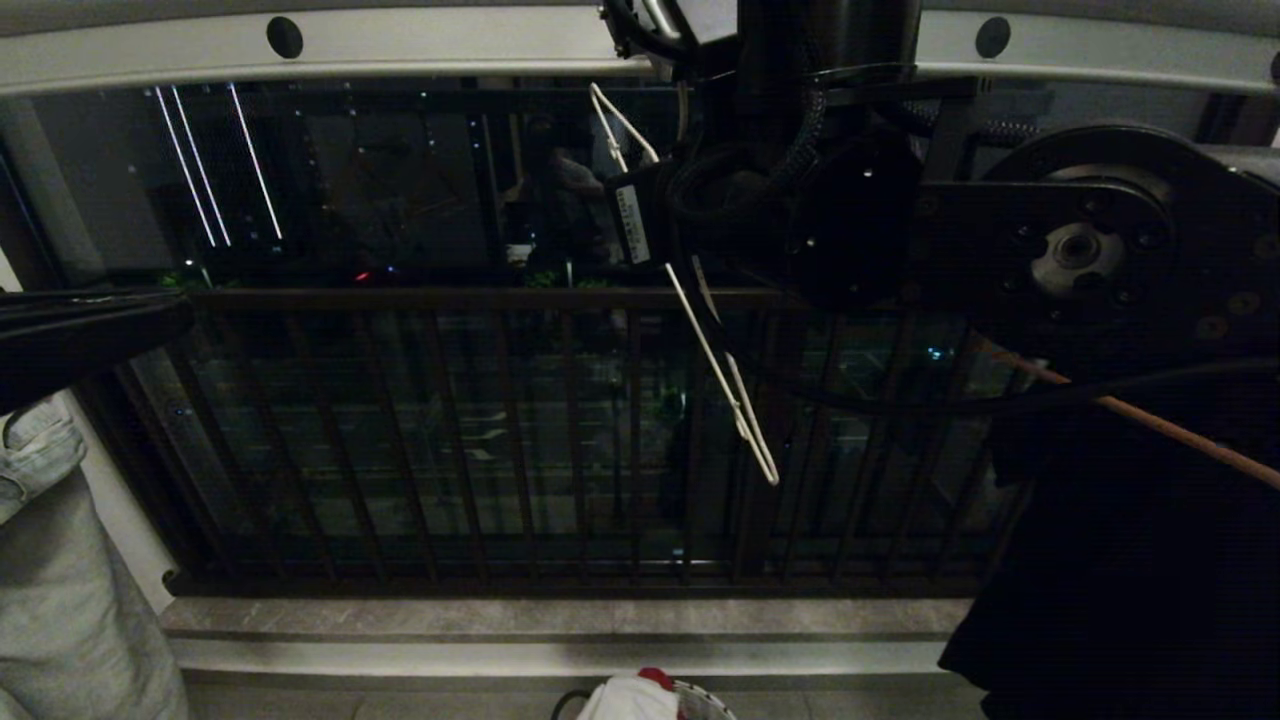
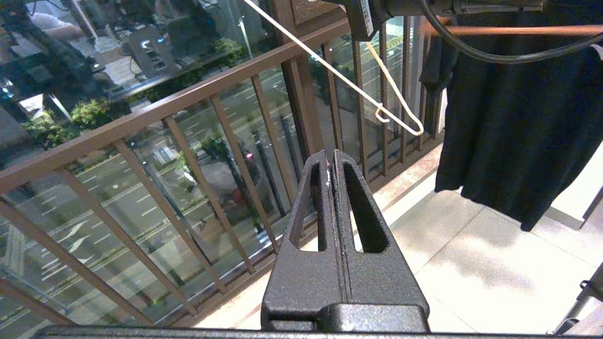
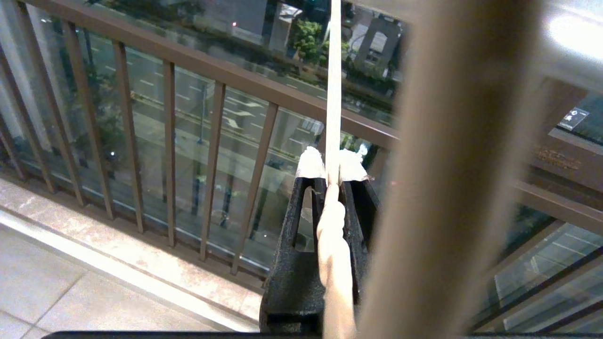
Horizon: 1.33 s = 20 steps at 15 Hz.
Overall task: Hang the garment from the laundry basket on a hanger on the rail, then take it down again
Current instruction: Hang the clothes rack on the clothesline
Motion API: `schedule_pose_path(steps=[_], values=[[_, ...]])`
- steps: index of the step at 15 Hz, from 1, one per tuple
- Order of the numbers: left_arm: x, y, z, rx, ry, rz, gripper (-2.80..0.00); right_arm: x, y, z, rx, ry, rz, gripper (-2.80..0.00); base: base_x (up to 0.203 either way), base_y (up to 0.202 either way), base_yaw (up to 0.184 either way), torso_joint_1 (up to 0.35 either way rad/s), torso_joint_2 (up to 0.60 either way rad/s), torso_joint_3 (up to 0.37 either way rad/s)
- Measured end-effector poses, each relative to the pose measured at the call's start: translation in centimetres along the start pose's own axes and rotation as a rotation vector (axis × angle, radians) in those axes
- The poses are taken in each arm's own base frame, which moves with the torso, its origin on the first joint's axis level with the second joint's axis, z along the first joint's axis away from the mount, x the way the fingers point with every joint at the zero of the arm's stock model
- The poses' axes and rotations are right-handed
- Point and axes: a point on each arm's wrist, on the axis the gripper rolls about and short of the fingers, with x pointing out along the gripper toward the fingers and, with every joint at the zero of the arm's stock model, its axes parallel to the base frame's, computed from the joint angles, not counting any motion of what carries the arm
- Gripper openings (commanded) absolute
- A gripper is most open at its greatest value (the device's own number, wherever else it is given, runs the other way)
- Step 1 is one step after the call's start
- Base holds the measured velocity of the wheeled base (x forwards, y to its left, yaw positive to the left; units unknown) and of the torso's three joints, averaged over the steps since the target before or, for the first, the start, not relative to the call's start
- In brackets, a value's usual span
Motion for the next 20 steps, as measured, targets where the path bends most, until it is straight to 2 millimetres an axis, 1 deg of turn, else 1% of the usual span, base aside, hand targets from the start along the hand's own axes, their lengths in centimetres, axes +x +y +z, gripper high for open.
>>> schedule_pose_path(steps=[6, 14, 20], values=[[-0.1, 0.0, 0.0, 0.002, -0.002, 0.0, -2.8, 0.4, -0.3, -0.2, -0.067, 0.003, 0.001, -2.8, 0.0, 0.0, 0.0, 0.0, 0.0, 0.0], [-0.3, 0.0, -0.1, 0.006, -0.006, -0.003, -2.8, 1.4, -1.6, -0.6, -0.073, 0.015, -0.024, -2.8, 0.0, 0.0, 0.0, 0.0, 0.0, 0.0], [-0.3, -0.1, -0.1, 0.008, -0.005, -0.005, -2.8, 1.5, -1.5, -0.7, -0.1, 0.016, -0.012, -2.8, 0.0, 0.0, 0.0, 0.0, 0.0, 0.0]])
